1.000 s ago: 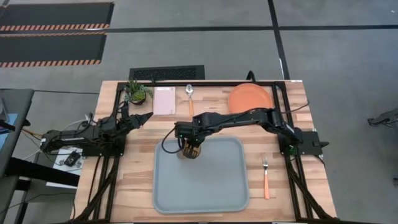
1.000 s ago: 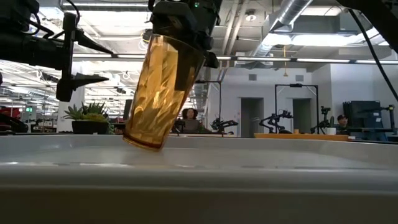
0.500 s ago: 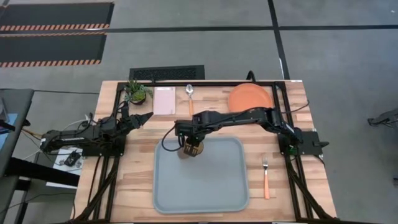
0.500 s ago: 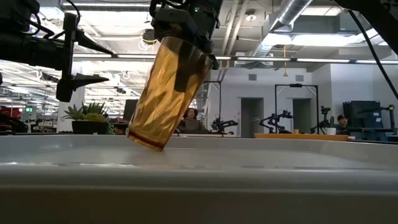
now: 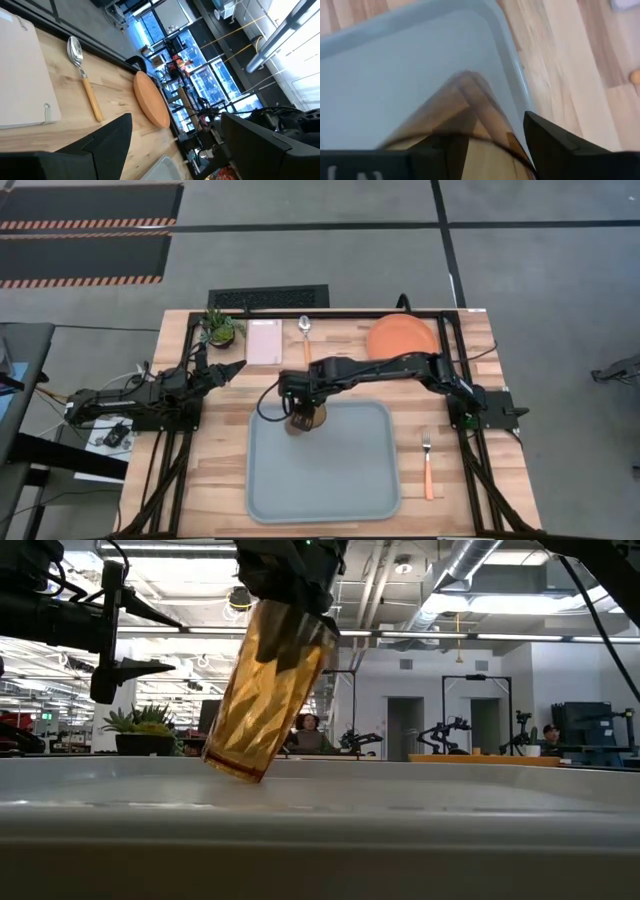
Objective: Pick and place plate/cup/fork/spoon on tray
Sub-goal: Put the brown cup on the gray tray
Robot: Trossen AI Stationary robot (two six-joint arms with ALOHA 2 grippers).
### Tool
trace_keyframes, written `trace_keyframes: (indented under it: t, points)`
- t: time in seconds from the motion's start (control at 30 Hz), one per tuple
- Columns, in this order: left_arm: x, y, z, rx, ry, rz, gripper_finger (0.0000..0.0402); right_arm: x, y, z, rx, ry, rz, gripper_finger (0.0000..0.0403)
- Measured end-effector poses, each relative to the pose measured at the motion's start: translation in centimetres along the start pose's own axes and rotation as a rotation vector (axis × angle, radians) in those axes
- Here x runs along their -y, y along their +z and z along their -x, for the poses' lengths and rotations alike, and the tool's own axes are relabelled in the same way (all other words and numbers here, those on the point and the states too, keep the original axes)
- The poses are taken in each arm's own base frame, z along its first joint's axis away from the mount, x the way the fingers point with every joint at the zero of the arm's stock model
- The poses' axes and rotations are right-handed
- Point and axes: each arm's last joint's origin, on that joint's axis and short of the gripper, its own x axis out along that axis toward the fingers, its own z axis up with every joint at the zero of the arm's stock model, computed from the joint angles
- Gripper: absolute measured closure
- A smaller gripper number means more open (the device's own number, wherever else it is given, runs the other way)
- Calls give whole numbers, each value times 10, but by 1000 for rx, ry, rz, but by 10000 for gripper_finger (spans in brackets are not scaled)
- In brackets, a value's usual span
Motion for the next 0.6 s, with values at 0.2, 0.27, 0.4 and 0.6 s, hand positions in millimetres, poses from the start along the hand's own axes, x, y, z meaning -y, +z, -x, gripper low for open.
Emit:
trace_keyframes:
  t: [0.2,0.27,0.4,0.6]
  points:
    - [0,0,0,1,1,0,111,2,8,9,46,11,-6,184]
    - [0,0,0,1,1,0,111,2,8,9,47,11,-7,184]
    - [0,0,0,1,1,-1,111,2,10,10,63,16,-2,184]
    - [0,0,0,1,1,-5,111,-2,20,36,140,46,26,187]
